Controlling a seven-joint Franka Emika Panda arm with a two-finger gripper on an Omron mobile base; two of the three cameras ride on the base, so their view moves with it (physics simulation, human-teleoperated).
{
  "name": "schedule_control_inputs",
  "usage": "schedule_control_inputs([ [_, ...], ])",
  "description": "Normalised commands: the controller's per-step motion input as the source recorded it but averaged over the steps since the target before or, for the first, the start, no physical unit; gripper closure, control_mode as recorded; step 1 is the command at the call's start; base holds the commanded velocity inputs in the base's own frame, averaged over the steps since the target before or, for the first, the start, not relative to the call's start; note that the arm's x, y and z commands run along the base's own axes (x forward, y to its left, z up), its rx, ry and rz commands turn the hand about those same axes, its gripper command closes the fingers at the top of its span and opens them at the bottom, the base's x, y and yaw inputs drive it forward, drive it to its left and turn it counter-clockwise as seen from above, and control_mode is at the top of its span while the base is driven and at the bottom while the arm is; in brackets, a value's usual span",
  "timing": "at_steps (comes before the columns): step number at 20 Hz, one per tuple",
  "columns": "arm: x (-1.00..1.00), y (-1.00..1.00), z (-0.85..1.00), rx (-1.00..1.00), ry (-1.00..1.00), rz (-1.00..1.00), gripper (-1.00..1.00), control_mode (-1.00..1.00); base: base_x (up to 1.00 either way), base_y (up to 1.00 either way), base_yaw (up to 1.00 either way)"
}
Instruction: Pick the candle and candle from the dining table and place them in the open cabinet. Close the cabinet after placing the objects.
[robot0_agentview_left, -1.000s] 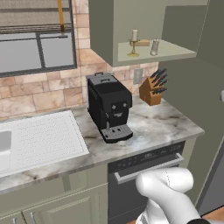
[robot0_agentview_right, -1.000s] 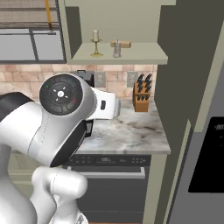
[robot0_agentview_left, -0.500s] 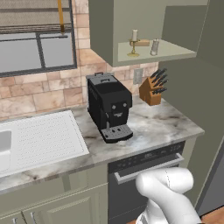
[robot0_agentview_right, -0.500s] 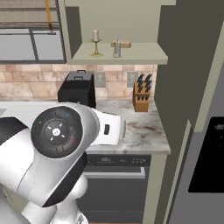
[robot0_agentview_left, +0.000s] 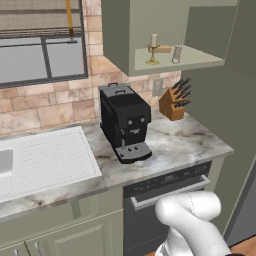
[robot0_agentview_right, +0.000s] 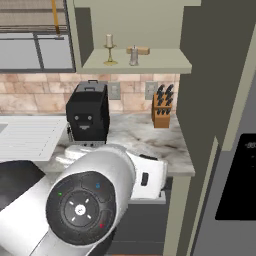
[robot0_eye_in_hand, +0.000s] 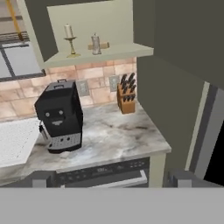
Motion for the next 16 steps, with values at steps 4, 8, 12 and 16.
schedule_control_inputs([
  [4,-0.43,-0.72,0.00,0.01,-0.10,-0.10,-1.00,-1.00,0.00,0.00,0.00],
  [8,-0.58,-0.51,-0.04,0.02,-0.13,-0.09,-1.00,-1.00,0.00,0.00,0.00],
  [12,-0.54,-0.05,0.00,0.00,-0.12,-0.02,-1.00,-1.00,0.00,0.00,0.00],
  [16,-0.32,-0.18,0.00,0.00,-0.20,0.00,-1.00,-1.00,0.00,0.00,0.00],
])
